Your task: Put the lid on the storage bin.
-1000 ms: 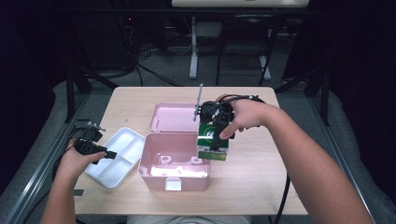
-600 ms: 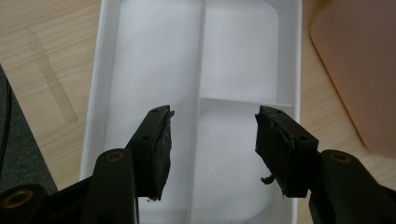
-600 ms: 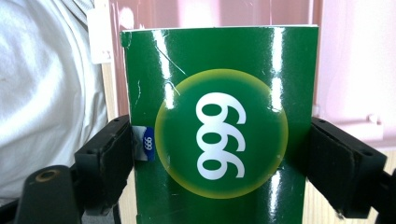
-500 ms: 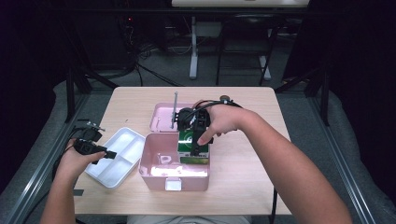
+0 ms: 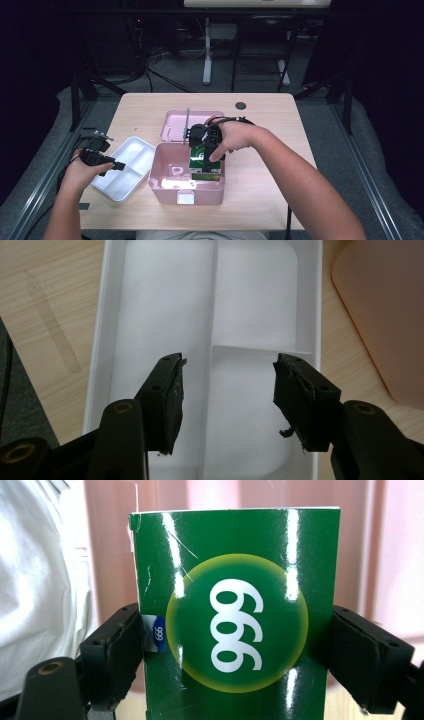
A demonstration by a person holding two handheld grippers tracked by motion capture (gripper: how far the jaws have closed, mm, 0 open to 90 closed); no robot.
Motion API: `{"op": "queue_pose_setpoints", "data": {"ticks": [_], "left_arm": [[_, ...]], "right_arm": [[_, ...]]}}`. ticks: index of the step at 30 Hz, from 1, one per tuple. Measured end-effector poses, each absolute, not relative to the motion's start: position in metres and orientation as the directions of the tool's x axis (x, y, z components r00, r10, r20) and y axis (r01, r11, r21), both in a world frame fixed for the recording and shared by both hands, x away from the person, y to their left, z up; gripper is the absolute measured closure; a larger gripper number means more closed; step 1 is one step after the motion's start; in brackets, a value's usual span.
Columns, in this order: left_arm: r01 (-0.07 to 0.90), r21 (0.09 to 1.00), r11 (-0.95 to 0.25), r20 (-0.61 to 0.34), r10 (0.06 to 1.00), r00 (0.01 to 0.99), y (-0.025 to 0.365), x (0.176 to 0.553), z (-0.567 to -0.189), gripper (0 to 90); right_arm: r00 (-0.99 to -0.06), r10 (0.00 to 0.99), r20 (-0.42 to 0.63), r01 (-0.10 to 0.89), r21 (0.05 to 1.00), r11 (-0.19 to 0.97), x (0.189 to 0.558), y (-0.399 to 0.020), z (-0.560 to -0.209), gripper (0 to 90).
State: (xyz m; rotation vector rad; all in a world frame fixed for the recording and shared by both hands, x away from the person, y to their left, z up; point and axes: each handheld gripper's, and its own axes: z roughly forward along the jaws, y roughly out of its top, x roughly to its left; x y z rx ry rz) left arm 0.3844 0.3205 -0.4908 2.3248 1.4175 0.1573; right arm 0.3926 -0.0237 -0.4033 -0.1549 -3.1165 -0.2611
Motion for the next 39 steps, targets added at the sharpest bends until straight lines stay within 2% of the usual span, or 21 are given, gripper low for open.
{"op": "queue_pose_setpoints", "data": {"ticks": [8, 18, 32, 39], "left_arm": [[0.826, 0.397, -0.401, -0.114, 0.871, 0.478, 0.32, 0.385, -0.492, 45.6], [0.827, 0.392, -0.403, -0.111, 0.872, 0.477, 0.319, 0.385, -0.493, 45.5], [0.826, 0.399, -0.398, -0.112, 0.873, 0.475, 0.32, 0.385, -0.492, 45.6], [0.824, 0.397, -0.404, -0.11, 0.871, 0.48, 0.319, 0.385, -0.492, 45.6]], "right_arm": [[-0.995, 0.098, 0.026, 0.1, 0.147, 0.984, 0.396, -0.025, -0.434, 15.5], [-0.994, 0.104, 0.015, 0.105, 0.135, 0.985, 0.398, -0.026, -0.457, 15.1], [-0.992, 0.123, 0.003, 0.123, 0.116, 0.986, 0.4, -0.026, -0.468, 14.0], [-0.991, 0.132, 0.005, 0.131, 0.151, 0.98, 0.398, -0.027, -0.449, 14.5]]}}
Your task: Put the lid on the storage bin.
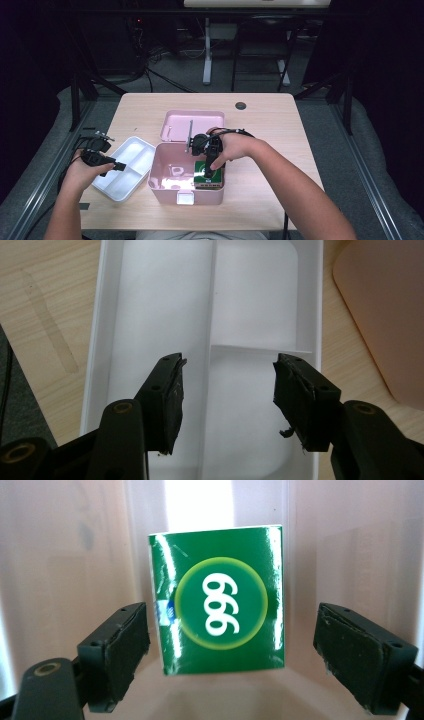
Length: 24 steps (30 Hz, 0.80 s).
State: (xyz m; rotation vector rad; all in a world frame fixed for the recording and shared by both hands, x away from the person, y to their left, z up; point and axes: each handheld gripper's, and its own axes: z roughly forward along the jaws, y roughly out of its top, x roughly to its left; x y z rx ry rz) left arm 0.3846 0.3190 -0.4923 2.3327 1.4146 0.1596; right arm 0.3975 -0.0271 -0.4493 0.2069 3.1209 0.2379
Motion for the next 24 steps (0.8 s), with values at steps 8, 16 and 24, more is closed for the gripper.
{"op": "queue_pose_setpoints", "data": {"ticks": [8, 16, 24], "left_arm": [[0.824, 0.397, -0.403, -0.111, 0.871, 0.479, 0.319, 0.384, -0.493, 45.5], [0.826, 0.395, -0.401, -0.113, 0.871, 0.477, 0.319, 0.384, -0.493, 45.6], [0.828, 0.389, -0.404, -0.114, 0.871, 0.478, 0.318, 0.385, -0.494, 45.7]], "right_arm": [[-0.991, 0.133, -0.016, 0.129, 0.162, 0.978, 0.391, -0.037, -0.425, 15.0], [-0.987, 0.158, -0.037, 0.151, 0.157, 0.976, 0.385, -0.06, -0.402, 15.0], [-0.977, 0.21, -0.045, 0.202, 0.147, 0.968, 0.387, -0.087, -0.399, 15.1]]}}
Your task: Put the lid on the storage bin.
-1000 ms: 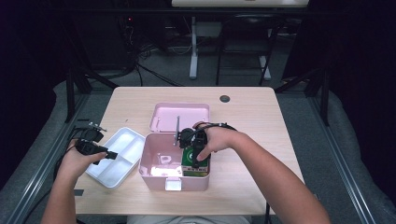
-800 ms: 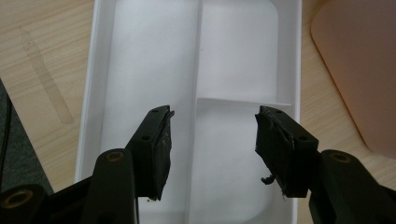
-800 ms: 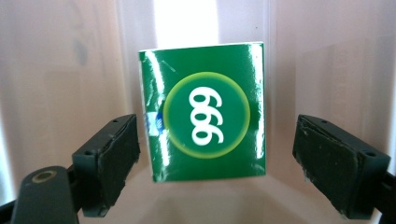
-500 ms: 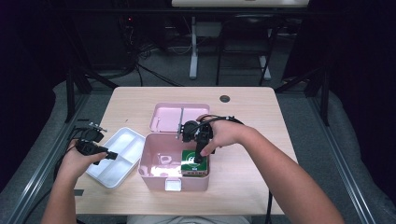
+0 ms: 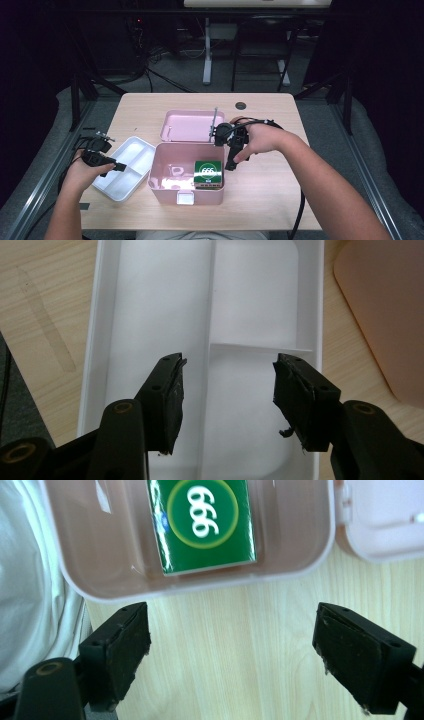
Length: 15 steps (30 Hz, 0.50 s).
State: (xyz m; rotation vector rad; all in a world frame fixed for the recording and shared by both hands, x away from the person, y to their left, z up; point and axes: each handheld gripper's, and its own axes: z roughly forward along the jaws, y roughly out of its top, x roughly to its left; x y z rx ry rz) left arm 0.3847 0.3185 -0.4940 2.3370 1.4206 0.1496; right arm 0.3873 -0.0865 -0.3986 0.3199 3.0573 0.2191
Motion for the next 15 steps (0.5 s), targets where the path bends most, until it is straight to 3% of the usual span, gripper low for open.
{"op": "queue_pose_setpoints", "data": {"ticks": [8, 15], "left_arm": [[0.832, 0.382, -0.402, -0.118, 0.872, 0.476, 0.318, 0.385, -0.495, 46.1], [0.831, 0.379, -0.407, -0.109, 0.872, 0.477, 0.318, 0.385, -0.495, 46.9]], "right_arm": [[-0.956, 0.289, -0.049, 0.277, 0.176, 0.945, 0.393, -0.116, -0.409, 15.7], [-0.906, 0.418, -0.064, 0.392, 0.245, 0.887, 0.396, -0.141, -0.419, 19.1]]}}
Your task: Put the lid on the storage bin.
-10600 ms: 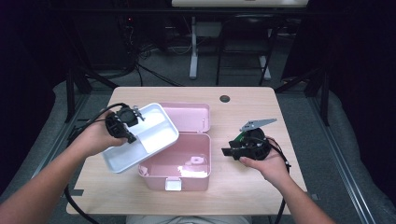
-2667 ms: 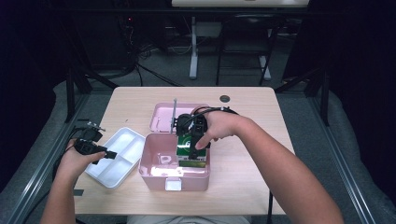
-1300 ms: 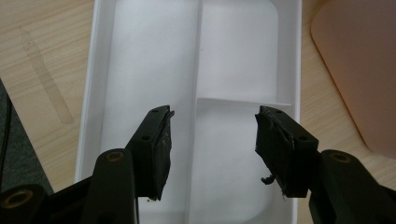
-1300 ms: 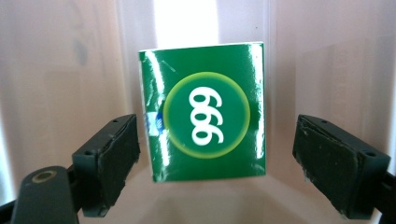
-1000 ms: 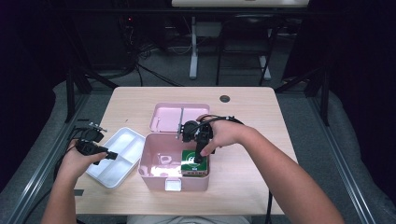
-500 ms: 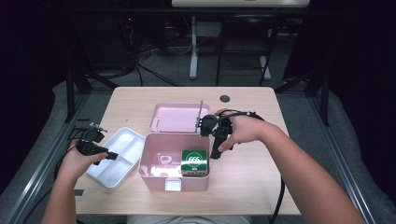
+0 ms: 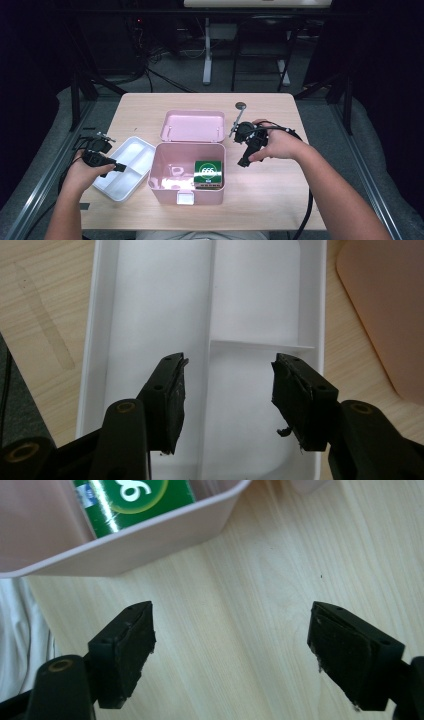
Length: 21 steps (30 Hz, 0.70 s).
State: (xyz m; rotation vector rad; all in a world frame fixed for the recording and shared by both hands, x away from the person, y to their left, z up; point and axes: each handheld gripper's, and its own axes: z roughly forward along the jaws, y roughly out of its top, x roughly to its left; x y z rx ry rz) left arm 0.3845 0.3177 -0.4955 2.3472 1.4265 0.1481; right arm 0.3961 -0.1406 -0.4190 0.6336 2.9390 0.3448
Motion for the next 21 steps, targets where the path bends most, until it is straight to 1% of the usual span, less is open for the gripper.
{"op": "queue_pose_setpoints", "data": {"ticks": [3, 7, 11, 16, 17, 21], "left_arm": [[0.831, 0.378, -0.408, -0.107, 0.873, 0.477, 0.318, 0.385, -0.496, 47.5], [0.836, 0.374, -0.401, -0.105, 0.877, 0.468, 0.318, 0.385, -0.496, 48.5], [0.839, 0.374, -0.395, -0.094, 0.884, 0.458, 0.32, 0.385, -0.496, 50.0], [0.831, 0.391, -0.396, -0.076, 0.886, 0.458, 0.323, 0.384, -0.494, 53.4], [0.833, 0.392, -0.391, -0.077, 0.888, 0.454, 0.323, 0.384, -0.495, 54.0], [0.833, 0.388, -0.395, -0.067, 0.889, 0.453, 0.324, 0.384, -0.494, 54.6]], "right_arm": [[-0.878, 0.475, -0.053, 0.442, 0.292, 0.848, 0.396, -0.15, -0.427, 20.4], [-0.844, 0.533, -0.059, 0.488, 0.326, 0.81, 0.395, -0.158, -0.438, 21.0], [-0.773, 0.63, -0.078, 0.561, 0.381, 0.735, 0.394, -0.169, -0.452, 21.6], [-0.668, 0.742, -0.059, 0.631, 0.484, 0.606, 0.394, -0.184, -0.466, 24.9], [-0.629, 0.776, -0.044, 0.652, 0.514, 0.557, 0.393, -0.189, -0.471, 25.7], [-0.553, 0.831, 0.063, 0.706, 0.565, 0.427, 0.388, -0.204, -0.486, 26.3]]}}
